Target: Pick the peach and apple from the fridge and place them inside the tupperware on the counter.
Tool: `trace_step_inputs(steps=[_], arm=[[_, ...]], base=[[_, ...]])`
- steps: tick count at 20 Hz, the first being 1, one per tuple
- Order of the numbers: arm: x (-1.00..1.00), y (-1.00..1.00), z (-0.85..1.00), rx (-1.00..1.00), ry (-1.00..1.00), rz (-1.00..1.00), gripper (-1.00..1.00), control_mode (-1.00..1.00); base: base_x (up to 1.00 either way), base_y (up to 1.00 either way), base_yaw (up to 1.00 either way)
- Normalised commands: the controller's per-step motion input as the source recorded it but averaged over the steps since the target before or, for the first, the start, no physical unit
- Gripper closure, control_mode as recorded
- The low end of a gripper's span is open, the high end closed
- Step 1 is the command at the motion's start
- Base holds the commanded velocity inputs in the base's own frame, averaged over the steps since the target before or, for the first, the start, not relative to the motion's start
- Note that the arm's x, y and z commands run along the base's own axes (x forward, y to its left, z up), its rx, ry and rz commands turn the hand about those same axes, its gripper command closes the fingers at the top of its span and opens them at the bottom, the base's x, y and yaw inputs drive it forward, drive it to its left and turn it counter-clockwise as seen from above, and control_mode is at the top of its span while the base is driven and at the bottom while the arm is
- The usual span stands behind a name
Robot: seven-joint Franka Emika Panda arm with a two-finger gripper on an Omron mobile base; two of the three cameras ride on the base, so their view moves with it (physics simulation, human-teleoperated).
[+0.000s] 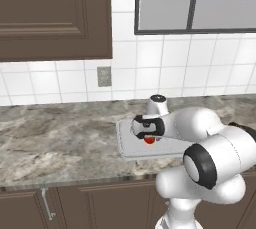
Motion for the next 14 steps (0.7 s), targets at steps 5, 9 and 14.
trace_step_inputs(steps=[5,9,14], arm=[[-0.61,-0.04,0.35,0.0,0.0,-0.03,-1.0,-1.0],[-0.68,-0.15,0.53,0.0,0.0,-0.04,-1.0,-1.0],[-0.7,-0.15,0.56,0.0,-0.01,-0.01,-1.0,-1.0]], base=[[0.0,0.0,0.0],[0.0,0.0,0.0],[0.0,0.0,0.0]])
